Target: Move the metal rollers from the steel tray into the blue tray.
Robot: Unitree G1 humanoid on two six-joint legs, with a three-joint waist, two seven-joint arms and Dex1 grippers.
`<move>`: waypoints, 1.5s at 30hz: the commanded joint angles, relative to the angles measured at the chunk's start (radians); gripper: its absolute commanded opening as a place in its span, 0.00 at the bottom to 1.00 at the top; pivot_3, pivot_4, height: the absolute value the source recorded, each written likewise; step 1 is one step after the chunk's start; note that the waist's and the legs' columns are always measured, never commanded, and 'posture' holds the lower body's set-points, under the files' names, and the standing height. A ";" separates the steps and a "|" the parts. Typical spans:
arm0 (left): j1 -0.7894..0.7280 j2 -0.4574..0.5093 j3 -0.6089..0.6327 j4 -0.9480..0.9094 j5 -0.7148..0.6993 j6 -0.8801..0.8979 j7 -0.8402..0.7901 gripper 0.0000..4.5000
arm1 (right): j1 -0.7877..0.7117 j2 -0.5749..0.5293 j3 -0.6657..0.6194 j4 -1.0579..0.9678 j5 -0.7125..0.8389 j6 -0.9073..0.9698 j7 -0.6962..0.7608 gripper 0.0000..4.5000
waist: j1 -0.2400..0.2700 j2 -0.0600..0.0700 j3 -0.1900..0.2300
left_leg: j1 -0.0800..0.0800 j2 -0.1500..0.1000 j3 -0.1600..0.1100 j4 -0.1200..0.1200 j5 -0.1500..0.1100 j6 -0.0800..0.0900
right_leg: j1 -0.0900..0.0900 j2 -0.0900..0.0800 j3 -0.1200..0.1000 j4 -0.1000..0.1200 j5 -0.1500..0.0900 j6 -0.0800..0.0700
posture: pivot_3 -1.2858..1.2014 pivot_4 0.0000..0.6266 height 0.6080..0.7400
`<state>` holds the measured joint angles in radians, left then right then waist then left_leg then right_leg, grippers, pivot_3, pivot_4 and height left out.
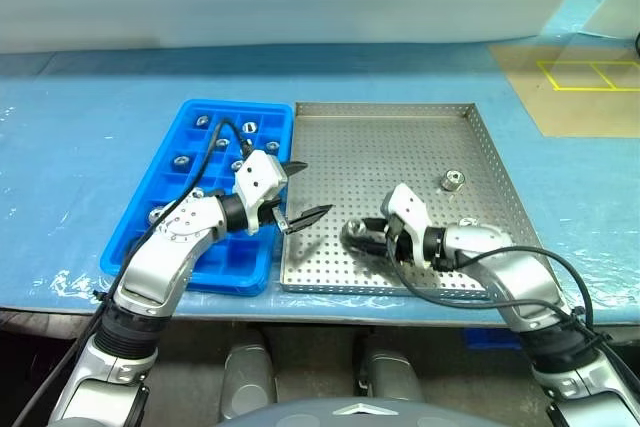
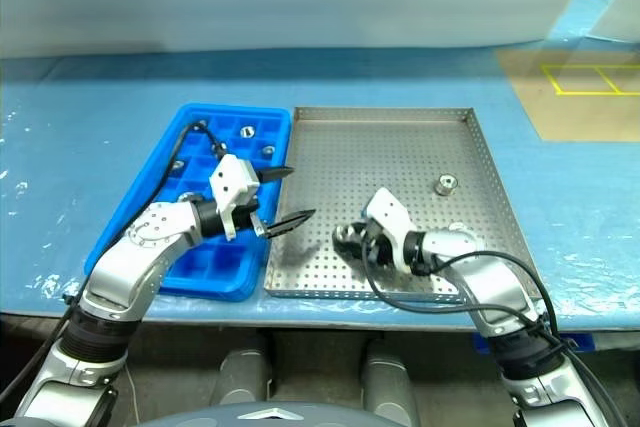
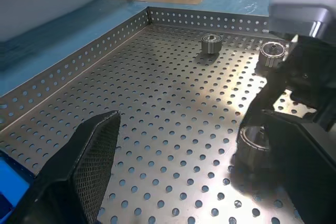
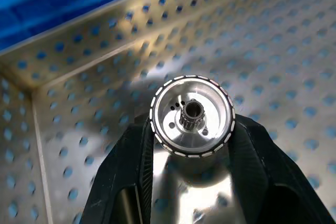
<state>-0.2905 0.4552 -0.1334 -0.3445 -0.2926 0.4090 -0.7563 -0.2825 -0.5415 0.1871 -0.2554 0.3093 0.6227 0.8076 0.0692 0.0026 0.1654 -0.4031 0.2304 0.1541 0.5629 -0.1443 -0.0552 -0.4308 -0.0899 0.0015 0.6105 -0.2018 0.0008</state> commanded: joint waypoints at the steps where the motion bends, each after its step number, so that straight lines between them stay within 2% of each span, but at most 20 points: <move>1: 0.039 0.020 0.039 -0.081 -0.007 0.011 0.032 1.00 | -0.082 0.054 -0.041 0.057 0.012 -0.080 -0.011 0.35 | 0.002 0.000 0.000 | 0.000 0.000 0.000 0.000 0.000 0.000 | 0.000 0.000 0.000 0.000 0.000 0.000 | 0.55 0.24 1.00; 8: 0.141 0.025 0.092 -0.198 -0.009 0.074 0.131 1.00 | -0.252 0.152 -0.017 0.266 -0.033 -0.174 -0.018 0.35 | 0.022 0.000 0.000 | -0.001 0.000 -0.001 0.000 0.000 0.000 | -0.001 0.000 -0.001 0.000 0.000 0.000 | 0.59 0.24 1.00; 16: 0.254 -0.005 0.161 -0.345 -0.035 0.168 0.257 1.00 | -0.453 0.315 0.007 0.487 -0.074 -0.242 -0.027 0.35 | 0.039 0.000 0.000 | -0.003 0.001 -0.001 0.000 0.000 -0.001 | -0.003 0.000 -0.002 0.002 0.000 -0.001 | 0.65 0.24 1.00; 25: 0.409 -0.021 0.234 -0.457 -0.027 0.188 0.362 1.00 | -0.617 0.438 0.071 0.724 -0.129 -0.305 0.070 0.35 | 0.096 0.000 0.000 | -0.008 0.003 -0.004 -0.001 0.000 -0.001 | -0.007 0.001 -0.003 0.002 -0.002 -0.003 | 0.71 0.24 1.00; 34: 0.499 -0.047 0.240 -0.513 -0.032 0.157 0.411 1.00 | -0.683 0.521 0.175 0.875 -0.229 -0.371 0.163 0.35 | 0.149 0.000 0.000 | -0.010 0.004 -0.005 0.000 0.000 -0.001 | -0.008 0.001 -0.004 0.002 -0.002 -0.003 | 0.74 0.24 1.00; 45: 0.566 -0.061 0.222 -0.556 -0.027 0.141 0.441 1.00 | -0.663 0.488 0.244 0.884 -0.325 -0.427 0.268 0.35 | 0.200 0.000 0.000 | -0.010 0.006 -0.006 -0.001 0.000 -0.002 | -0.009 0.003 -0.003 0.002 -0.002 -0.003 | 0.75 0.24 1.00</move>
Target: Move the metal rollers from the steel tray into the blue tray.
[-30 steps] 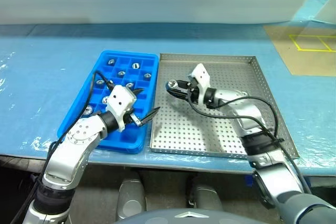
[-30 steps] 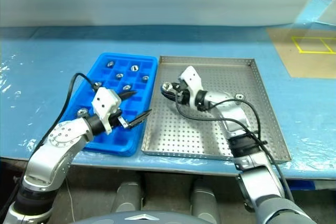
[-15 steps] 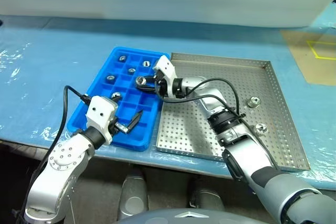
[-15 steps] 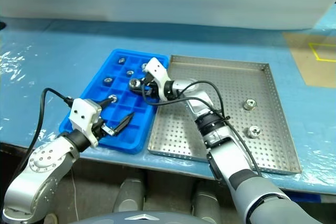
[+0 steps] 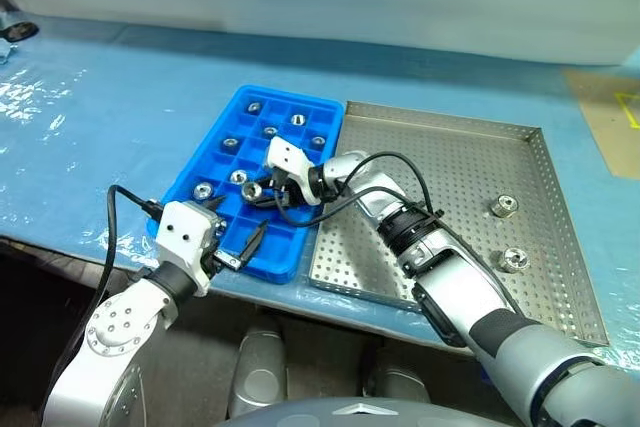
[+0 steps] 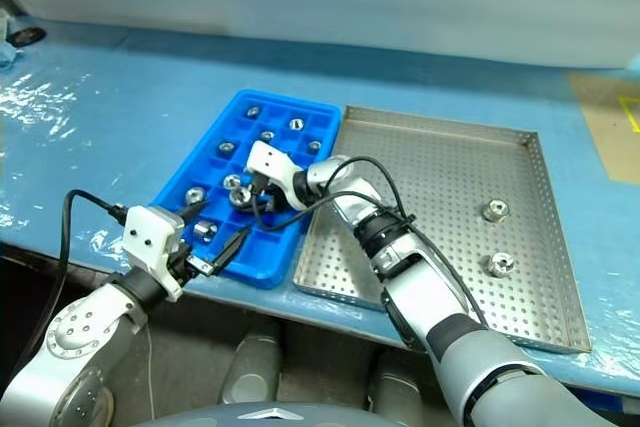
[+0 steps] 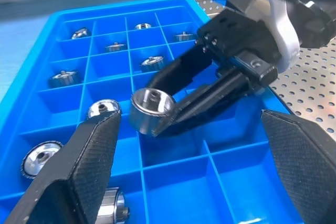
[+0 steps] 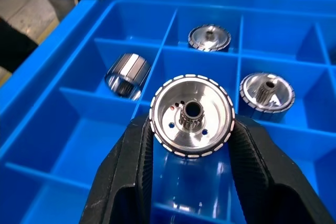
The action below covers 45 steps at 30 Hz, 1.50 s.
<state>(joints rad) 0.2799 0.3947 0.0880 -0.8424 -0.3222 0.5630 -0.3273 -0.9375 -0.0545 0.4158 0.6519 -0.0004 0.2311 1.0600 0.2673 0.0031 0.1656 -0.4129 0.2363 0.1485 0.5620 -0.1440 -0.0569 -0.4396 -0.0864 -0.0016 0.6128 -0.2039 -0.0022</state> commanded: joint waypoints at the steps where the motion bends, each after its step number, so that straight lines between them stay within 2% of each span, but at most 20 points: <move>1: -0.010 0.000 -0.001 -0.060 0.002 -0.008 0.015 1.00 | -0.008 0.000 0.016 -0.022 -0.022 -0.041 0.017 0.35 | 0.004 0.000 0.000 | 0.000 0.000 0.000 0.000 0.000 0.000 | 0.000 0.000 0.000 0.000 0.000 0.000 | 0.75 0.24 1.00; 11: -0.042 0.008 -0.001 -0.056 -0.010 0.012 0.017 1.00 | -0.001 -0.015 0.020 -0.012 -0.068 -0.070 0.021 0.35 | 0.024 0.000 0.000 | 0.001 0.000 0.000 0.000 0.000 0.000 | 0.000 0.000 0.000 0.001 0.000 0.000 | 0.74 0.24 1.00; 19: -0.067 0.029 -0.015 -0.015 0.012 -0.015 -0.009 1.00 | -0.006 -0.017 -0.034 0.006 -0.058 -0.091 -0.029 0.97 | 0.029 0.000 0.000 | 0.001 0.000 0.000 0.000 0.000 0.000 | 0.000 0.000 0.001 0.002 0.000 0.000 | 0.74 0.24 1.00; 20: -0.082 0.034 -0.023 0.002 0.017 -0.022 -0.014 1.00 | -0.007 -0.019 -0.056 0.005 -0.041 -0.090 -0.031 0.99 | 0.028 0.000 0.000 | 0.001 0.000 0.000 0.000 0.000 0.000 | 0.000 0.001 0.001 0.002 0.000 0.000 | 0.73 0.24 1.00; 26: -0.213 0.032 -0.071 0.106 0.025 -0.040 -0.040 1.00 | 0.017 -0.064 -0.193 -0.040 0.041 -0.084 -0.084 0.99 | 0.024 0.000 0.000 | 0.001 0.000 0.000 0.003 0.001 -0.001 | 0.000 0.000 0.001 0.005 0.000 0.000 | 0.70 0.24 1.00; 32: -0.366 0.019 -0.121 0.262 0.046 -0.072 -0.070 1.00 | 0.073 -0.149 -0.301 -0.094 0.065 -0.029 -0.197 0.99 | 0.011 0.000 0.000 | 0.002 0.000 0.000 0.006 0.003 -0.004 | -0.001 0.001 0.002 0.011 0.000 0.000 | 0.65 0.24 1.00; 45: -0.621 0.018 -0.224 0.532 0.068 -0.176 -0.259 1.00 | 0.221 -0.293 -0.374 -0.248 0.058 0.115 -0.343 0.99 | -0.109 0.000 0.000 | 0.002 0.000 0.001 0.006 0.006 -0.010 | -0.001 0.001 0.002 0.011 0.001 -0.002 | 0.57 0.24 1.00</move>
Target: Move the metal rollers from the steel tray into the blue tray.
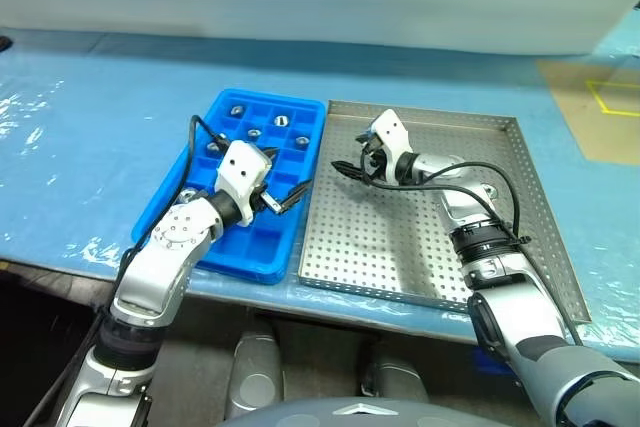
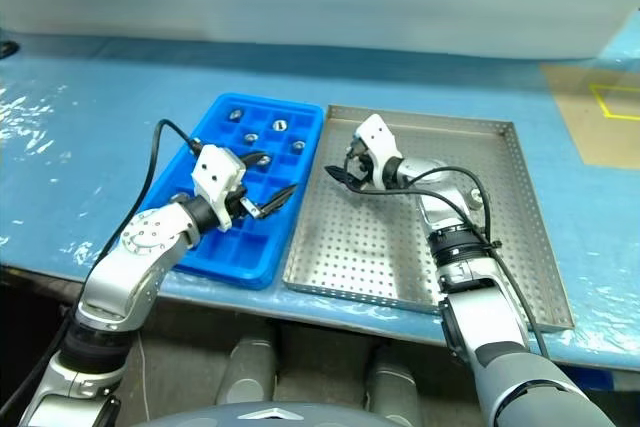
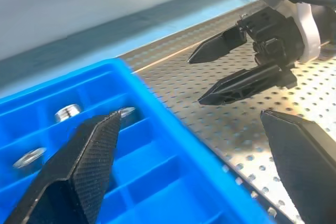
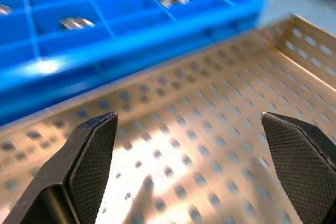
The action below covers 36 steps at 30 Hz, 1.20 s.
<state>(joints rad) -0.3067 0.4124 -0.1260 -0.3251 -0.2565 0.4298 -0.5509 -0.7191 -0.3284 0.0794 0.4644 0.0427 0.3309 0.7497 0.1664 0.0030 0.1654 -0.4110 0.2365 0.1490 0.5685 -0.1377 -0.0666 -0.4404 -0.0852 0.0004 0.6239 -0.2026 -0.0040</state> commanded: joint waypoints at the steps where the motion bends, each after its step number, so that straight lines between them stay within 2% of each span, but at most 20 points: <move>1: -0.054 -0.007 -0.018 0.036 0.003 -0.053 -0.049 1.00 | 0.012 -0.033 -0.050 -0.069 0.013 0.027 -0.053 0.99 | -0.015 0.000 0.000 | 0.000 0.000 0.000 0.000 0.000 0.000 | 0.000 0.000 0.000 0.000 0.000 0.000 | 0.57 0.24 1.00; 7: -0.124 -0.047 -0.053 0.128 0.012 -0.097 -0.105 1.00 | 0.051 -0.099 -0.106 -0.093 0.006 0.077 -0.148 0.99 | -0.040 0.000 0.000 | 0.001 -0.001 0.001 0.000 0.000 0.000 | 0.000 -0.001 0.001 0.000 0.000 0.000 | 0.54 0.24 1.00; 15: -0.171 -0.082 -0.090 0.220 0.037 -0.157 -0.166 1.00 | 0.124 -0.169 -0.170 -0.178 0.032 0.208 -0.201 0.99 | -0.060 0.000 0.000 | 0.001 -0.001 0.002 0.000 0.000 0.000 | 0.001 -0.001 0.001 0.000 0.000 0.000 | 0.51 0.24 1.00; 25: -0.206 -0.132 -0.104 0.297 0.040 -0.201 -0.208 1.00 | 0.184 -0.233 -0.248 -0.260 0.070 0.345 -0.241 0.99 | -0.080 0.000 0.000 | 0.006 -0.002 0.004 -0.001 0.000 0.001 | 0.003 -0.001 0.002 0.000 0.000 0.000 | 0.48 0.24 1.00; 34: -0.209 -0.144 -0.098 0.312 0.046 -0.212 -0.219 1.00 | 0.207 -0.246 -0.252 -0.272 0.099 0.451 -0.243 0.99 | -0.098 0.000 0.000 | 0.006 -0.002 0.005 -0.001 0.000 0.001 | 0.003 -0.001 0.002 -0.001 0.000 0.000 | 0.48 0.24 1.00; 36: -0.207 -0.143 -0.093 0.307 0.044 -0.208 -0.218 1.00 | 0.202 -0.244 -0.256 -0.253 0.098 0.454 -0.254 0.91 | -0.098 0.000 0.000 | 0.006 -0.002 0.005 -0.001 0.000 0.001 | 0.003 -0.001 0.002 -0.001 0.000 0.000 | 0.48 0.24 1.00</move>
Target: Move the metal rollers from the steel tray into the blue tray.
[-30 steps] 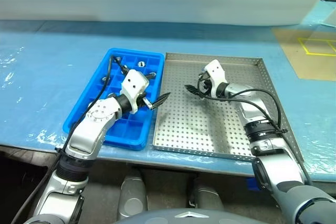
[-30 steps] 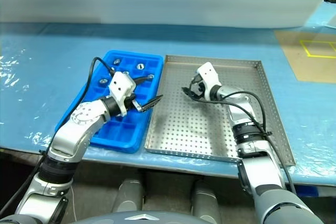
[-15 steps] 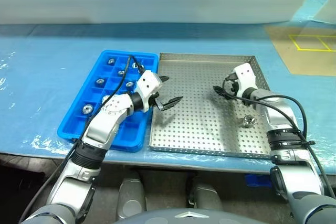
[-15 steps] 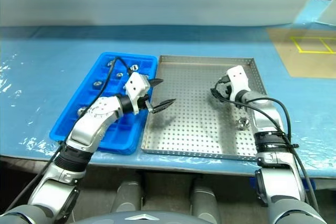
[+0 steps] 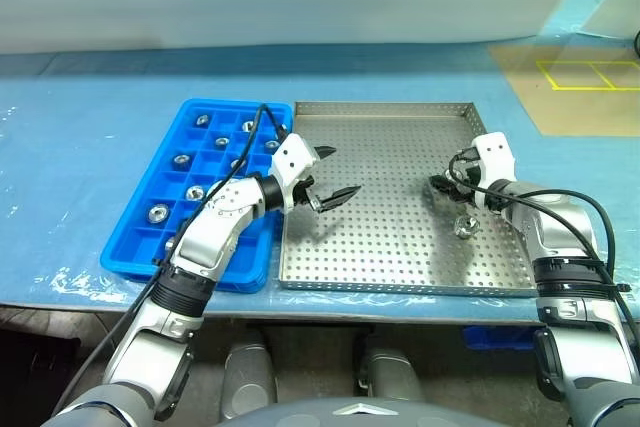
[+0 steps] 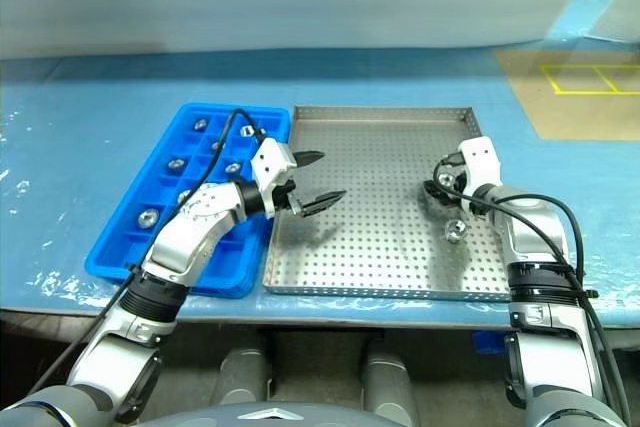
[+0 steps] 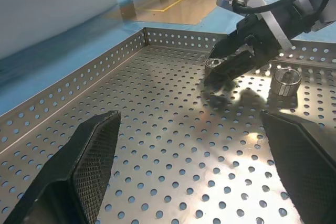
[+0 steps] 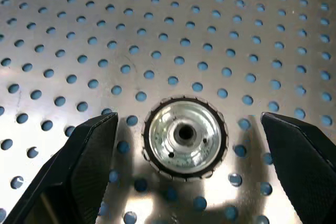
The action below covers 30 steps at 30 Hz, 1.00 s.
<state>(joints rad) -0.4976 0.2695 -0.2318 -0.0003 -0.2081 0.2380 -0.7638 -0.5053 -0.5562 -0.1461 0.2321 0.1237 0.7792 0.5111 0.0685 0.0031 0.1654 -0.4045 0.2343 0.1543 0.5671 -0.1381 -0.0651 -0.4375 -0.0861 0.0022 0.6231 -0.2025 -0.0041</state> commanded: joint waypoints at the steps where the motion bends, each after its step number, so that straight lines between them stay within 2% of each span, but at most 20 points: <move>1: -0.015 0.002 0.015 -0.021 -0.005 -0.015 -0.004 1.00 | -0.013 -0.017 -0.029 -0.015 0.017 0.004 -0.015 0.87 | 0.000 0.000 0.000 | 0.000 0.000 0.000 0.000 0.000 0.000 | 0.000 0.000 0.000 0.000 0.000 0.000 | 0.48 0.24 1.00; 7: -0.009 0.016 0.023 -0.035 -0.006 -0.007 -0.004 1.00 | -0.031 -0.010 -0.030 0.020 0.026 -0.036 -0.011 0.41 | 0.000 0.000 0.000 | 0.000 0.000 0.001 -0.001 0.000 0.000 | 0.000 0.000 0.000 0.000 0.000 0.000 | 0.49 0.24 1.00; 8: -0.009 0.019 0.025 -0.036 -0.008 -0.006 -0.005 1.00 | -0.034 -0.009 -0.027 0.025 0.029 -0.042 -0.009 0.36 | 0.000 0.000 0.000 | 0.000 0.000 0.001 -0.001 0.000 0.000 | 0.000 0.000 0.000 0.000 0.000 0.000 | 0.49 0.24 1.00; 17: 0.021 0.055 0.049 -0.085 -0.020 0.024 0.009 1.00 | -0.063 0.041 0.027 -0.006 0.044 -0.159 0.036 0.36 | -0.001 0.000 0.000 | 0.001 0.000 0.001 -0.002 0.000 0.000 | -0.001 0.000 0.000 -0.001 0.000 0.000 | 0.51 0.24 1.00; 30: 0.154 0.119 0.118 -0.285 -0.044 0.144 0.079 1.00 | -0.203 0.156 0.179 0.043 0.058 -0.274 0.213 0.36 | 0.016 0.000 0.000 | -0.001 0.001 0.001 -0.004 -0.002 0.003 | -0.001 0.000 -0.001 -0.003 0.000 0.000 | 0.57 0.24 1.00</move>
<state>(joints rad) -0.3499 0.3813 -0.1457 -0.2219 -0.2363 0.3709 -0.7034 -0.6619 -0.4057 0.0226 0.2838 0.1616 0.5391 0.6995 0.0842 0.0032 0.1655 -0.4055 0.2351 0.1556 0.5632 -0.1402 -0.0618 -0.4390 -0.0862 0.0013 0.6203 -0.2027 -0.0045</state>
